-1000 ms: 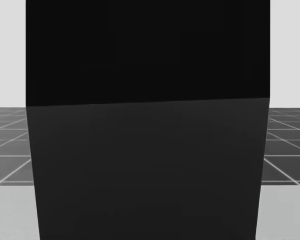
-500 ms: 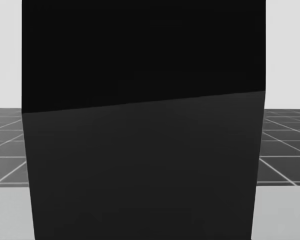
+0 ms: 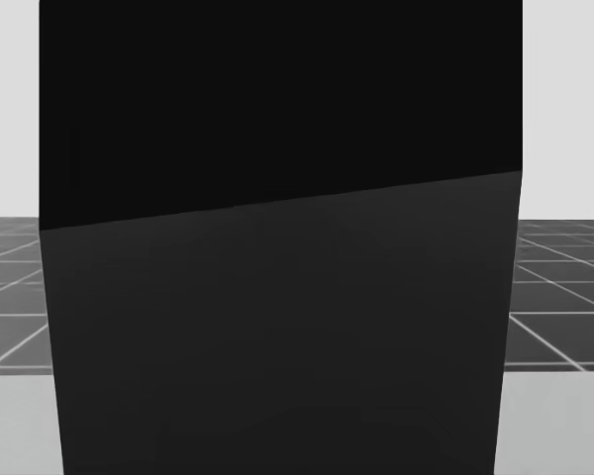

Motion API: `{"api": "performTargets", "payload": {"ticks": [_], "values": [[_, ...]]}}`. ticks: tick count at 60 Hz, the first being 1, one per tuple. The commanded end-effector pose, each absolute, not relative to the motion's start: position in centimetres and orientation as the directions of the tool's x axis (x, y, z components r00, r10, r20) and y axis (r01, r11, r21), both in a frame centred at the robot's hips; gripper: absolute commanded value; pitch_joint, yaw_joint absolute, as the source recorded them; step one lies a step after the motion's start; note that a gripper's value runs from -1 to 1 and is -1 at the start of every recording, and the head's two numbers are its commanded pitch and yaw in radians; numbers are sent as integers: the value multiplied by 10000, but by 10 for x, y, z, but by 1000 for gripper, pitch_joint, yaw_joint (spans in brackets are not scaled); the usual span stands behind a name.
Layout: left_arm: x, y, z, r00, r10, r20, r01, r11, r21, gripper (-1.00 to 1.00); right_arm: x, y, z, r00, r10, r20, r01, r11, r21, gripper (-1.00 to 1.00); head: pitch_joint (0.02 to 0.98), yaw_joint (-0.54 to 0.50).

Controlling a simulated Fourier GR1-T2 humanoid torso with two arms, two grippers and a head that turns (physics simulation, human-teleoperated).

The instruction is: Reach around the screen and pick up the object behind it.

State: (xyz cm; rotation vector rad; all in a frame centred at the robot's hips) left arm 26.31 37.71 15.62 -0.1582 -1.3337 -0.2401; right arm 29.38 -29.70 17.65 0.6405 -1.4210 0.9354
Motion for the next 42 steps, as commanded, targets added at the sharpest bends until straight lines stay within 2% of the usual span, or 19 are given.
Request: {"api": "performTargets", "payload": {"ticks": [1, 16, 25, 34, 36, 42], "values": [[265, 397, 194, 1158, -1069, 9875, 2978, 9522, 682, 1000, 295, -297, 177, -972, 1573, 9828, -8366, 5220, -1663, -1000, 187, -23], [247, 410, 239, 172, -1200, 9926, 2416, 9639, 1123, 1000, 298, -299, 176, -1137, 1494, 9822, -8163, 5496, -1781, -1000, 186, -25], [231, 401, 281, -836, -1407, 9865, 2264, 9614, 1563, 1000, 298, -299, 175, -1155, 1515, 9817, -8135, 5527, -1810, -1000, 186, -25], [217, 384, 322, -1925, -1849, 9637, 1858, 9575, 2208, 1000, 299, -299, 175, -1191, 1479, 9818, -8091, 5587, -1823, -1000, 187, -22], [213, 380, 335, -2255, -1974, 9540, 1716, 9559, 2383, 1000, 299, -300, 174, -1180, 1459, 9822, -8081, 5607, -1804, -1000, 187, -22], [205, 373, 361, -2889, -2050, 9351, 1430, 9566, 2539, 1000, 299, -299, 174, -1147, 1460, 9826, -8090, 5602, -1777, -1000, 187, -22]]}}
